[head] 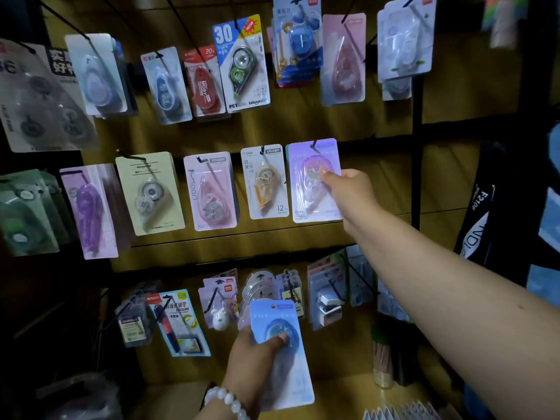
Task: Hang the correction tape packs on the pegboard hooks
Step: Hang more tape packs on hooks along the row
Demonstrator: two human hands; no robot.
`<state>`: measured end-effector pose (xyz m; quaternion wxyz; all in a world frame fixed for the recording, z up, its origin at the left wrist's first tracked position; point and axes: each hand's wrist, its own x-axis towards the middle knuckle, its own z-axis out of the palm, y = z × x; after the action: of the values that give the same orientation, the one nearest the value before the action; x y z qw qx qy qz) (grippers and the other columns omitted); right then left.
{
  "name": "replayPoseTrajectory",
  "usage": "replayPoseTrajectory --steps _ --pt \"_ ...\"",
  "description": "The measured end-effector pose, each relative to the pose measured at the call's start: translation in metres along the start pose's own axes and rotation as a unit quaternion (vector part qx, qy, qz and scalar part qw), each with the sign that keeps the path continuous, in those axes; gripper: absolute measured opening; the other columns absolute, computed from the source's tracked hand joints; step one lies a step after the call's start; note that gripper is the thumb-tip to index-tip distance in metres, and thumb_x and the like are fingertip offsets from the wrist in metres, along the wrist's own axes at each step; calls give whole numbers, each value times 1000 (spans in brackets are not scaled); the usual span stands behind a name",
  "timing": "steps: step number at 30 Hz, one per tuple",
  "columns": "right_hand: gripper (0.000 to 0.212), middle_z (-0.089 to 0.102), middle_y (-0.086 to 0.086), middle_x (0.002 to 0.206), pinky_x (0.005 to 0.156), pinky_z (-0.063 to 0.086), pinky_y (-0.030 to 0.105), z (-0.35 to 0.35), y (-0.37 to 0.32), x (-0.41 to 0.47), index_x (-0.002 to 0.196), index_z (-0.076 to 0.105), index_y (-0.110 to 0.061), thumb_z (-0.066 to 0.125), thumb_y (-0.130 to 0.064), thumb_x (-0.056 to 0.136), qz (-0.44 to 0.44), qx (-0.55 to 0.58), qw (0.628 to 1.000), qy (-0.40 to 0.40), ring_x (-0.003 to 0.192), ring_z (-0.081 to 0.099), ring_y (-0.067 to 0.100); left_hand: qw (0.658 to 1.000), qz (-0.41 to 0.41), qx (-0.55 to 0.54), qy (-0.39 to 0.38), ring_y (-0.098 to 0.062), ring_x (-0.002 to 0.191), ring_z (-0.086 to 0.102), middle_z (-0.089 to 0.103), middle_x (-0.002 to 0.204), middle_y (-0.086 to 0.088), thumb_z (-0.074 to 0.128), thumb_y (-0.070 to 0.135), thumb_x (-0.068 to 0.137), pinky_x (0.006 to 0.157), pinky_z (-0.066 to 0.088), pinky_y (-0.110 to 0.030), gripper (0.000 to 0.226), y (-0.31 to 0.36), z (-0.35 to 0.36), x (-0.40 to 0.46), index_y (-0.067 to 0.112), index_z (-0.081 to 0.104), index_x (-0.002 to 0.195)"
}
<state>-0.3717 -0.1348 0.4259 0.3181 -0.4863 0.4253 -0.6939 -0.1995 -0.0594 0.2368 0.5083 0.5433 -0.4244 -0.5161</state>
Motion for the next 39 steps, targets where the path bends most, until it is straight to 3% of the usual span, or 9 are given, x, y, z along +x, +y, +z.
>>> replayPoseTrajectory --steps 11,14,16,18,22,26,31,35,39 --pt "41 35 -3 64 50 31 28 3 38 14 66 34 -23 59 -46 88 16 -143 989 35 57 37 18 996 -23 -89 -13 -40 78 72 72 101 -26 58 12 96 64 58 -42 21 9 2 -10 -1 57 112" --pt "31 47 -2 74 53 33 28 -12 64 -14 81 49 -18 59 -46 89 18 -171 983 62 67 46 18 996 -16 -81 -13 -37 75 73 73 98 -25 57 15 96 59 58 -38 18 10 3 -16 1 57 109" --pt "33 56 0 88 63 42 29 -21 81 -44 99 55 -13 58 -45 90 62 -149 986 34 81 54 18 996 -17 -83 -18 -37 74 72 73 97 -24 56 15 96 59 58 -37 18 11 5 -19 2 58 108" --pt "35 58 4 83 66 45 33 -28 98 -76 93 57 -9 59 -44 91 110 -133 985 -18 77 55 21 996 -18 -86 -19 -35 74 72 74 95 -22 56 15 96 61 58 -37 19 10 7 -22 2 59 110" --pt "30 54 1 73 58 39 24 -33 126 -131 84 58 -14 60 -42 91 224 -134 953 -150 65 50 14 994 -14 -105 -19 -28 62 72 73 86 -18 53 9 97 55 58 -34 21 8 15 -29 -2 59 114" --pt "24 56 -5 73 51 37 16 -34 134 -153 92 60 -14 69 -36 86 227 -135 948 -176 64 50 8 992 -5 -119 -35 -21 47 68 70 69 -15 48 3 98 41 53 -26 14 9 20 -37 -4 59 103" --pt "19 63 -2 74 35 35 7 -35 131 -160 94 61 -6 67 -23 89 248 -103 944 -193 56 56 5 997 15 -70 -43 -23 60 72 76 71 -8 52 9 98 58 56 -32 14 2 15 -33 4 64 100" --pt "20 71 2 79 45 46 14 -33 127 -156 100 66 -4 67 -21 89 252 -80 947 -180 60 66 10 999 34 -16 -31 -23 70 71 75 84 -10 53 16 98 62 55 -30 16 2 12 -28 5 64 100" --pt "14 73 10 84 61 57 31 -38 110 -137 86 65 -5 68 -19 89 210 -65 966 -138 66 70 18 990 76 115 -5 -19 55 56 61 64 -4 51 21 99 58 44 -32 25 -2 1 -19 10 53 76"
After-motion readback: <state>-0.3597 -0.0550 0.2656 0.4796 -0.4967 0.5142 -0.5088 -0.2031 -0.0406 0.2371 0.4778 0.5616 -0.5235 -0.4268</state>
